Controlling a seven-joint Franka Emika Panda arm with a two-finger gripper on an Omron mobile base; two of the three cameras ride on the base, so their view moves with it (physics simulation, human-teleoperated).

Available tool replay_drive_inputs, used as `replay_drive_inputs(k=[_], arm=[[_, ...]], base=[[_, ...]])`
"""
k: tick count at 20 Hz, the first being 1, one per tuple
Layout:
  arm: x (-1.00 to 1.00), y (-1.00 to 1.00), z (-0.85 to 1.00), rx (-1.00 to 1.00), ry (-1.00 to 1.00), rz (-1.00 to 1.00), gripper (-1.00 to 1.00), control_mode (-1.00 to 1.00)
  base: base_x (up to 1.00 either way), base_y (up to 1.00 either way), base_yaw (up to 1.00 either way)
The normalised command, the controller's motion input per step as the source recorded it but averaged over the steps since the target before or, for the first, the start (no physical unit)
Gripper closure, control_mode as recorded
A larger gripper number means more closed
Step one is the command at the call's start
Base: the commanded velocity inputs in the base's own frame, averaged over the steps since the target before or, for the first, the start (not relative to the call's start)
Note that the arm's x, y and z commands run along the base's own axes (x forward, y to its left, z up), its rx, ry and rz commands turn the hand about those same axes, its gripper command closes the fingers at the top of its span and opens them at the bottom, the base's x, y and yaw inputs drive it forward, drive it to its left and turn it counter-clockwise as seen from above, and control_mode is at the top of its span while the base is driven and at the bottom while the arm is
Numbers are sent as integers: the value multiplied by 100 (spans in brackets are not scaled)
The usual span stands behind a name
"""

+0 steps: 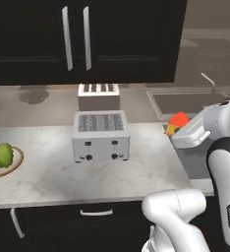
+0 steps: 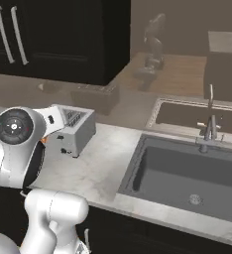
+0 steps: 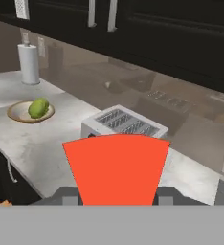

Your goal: Pick the cheese from the fridge and the cheese grater from the cabinet and place them next to the salad bowl.

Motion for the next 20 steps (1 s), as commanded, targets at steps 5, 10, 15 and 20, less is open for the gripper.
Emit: replay_drive_inputs(k=[5,10,15,20], arm=[[0,0,0,0,0,0,100,100],[0,0,0,0,0,0,100,100],[0,0,0,0,0,0,100,100],[0,0,0,0,0,0,100,100]], base=[[4,100,0],[6,100,-16],[30,100,-34],[43,99,-38]])
